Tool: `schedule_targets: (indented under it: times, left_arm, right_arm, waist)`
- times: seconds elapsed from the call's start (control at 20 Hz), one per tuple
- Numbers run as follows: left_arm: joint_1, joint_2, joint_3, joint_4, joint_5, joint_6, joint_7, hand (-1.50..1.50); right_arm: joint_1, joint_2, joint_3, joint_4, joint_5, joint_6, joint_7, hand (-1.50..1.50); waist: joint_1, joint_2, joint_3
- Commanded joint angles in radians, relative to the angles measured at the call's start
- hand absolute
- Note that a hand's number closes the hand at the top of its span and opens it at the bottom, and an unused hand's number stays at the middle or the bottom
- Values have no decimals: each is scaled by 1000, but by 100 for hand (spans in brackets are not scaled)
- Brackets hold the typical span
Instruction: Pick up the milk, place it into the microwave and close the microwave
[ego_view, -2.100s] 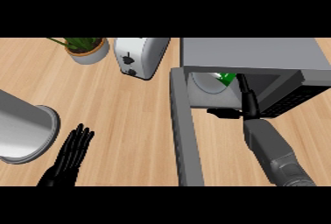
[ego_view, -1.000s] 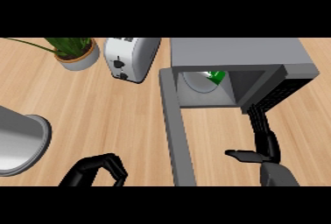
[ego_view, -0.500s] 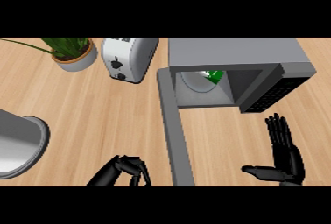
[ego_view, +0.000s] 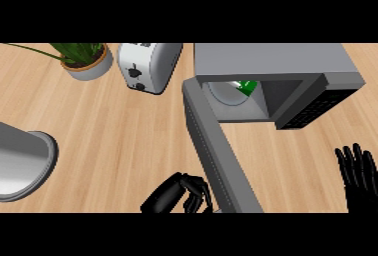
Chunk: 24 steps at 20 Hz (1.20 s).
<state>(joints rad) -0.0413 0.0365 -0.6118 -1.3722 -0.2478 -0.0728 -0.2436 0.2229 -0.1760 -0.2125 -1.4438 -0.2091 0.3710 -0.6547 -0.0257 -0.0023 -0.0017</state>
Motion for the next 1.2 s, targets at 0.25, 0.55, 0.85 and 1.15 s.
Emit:
schedule_targets:
  times: [0.25,0.55,0.85,1.15]
  left_arm:
    - [-285,-36,-327,252,266,310,21,150]
    - [-498,-36,-379,297,397,437,77,150]
    - [-589,-36,-352,372,476,533,49,150]
    - [-611,-36,-254,323,616,637,-99,-150]
  right_arm:
    - [76,-43,1,-259,-131,85,151,-150]
    - [67,-43,32,-308,-124,77,192,-150]
    - [52,-91,24,-369,-180,120,230,-150]
    - [37,-120,-7,-417,-209,125,233,-150]
  waist:
    - [-25,7,-1]
    - [-83,19,-2]
    - [-150,35,-5]
    - [-198,46,-9]
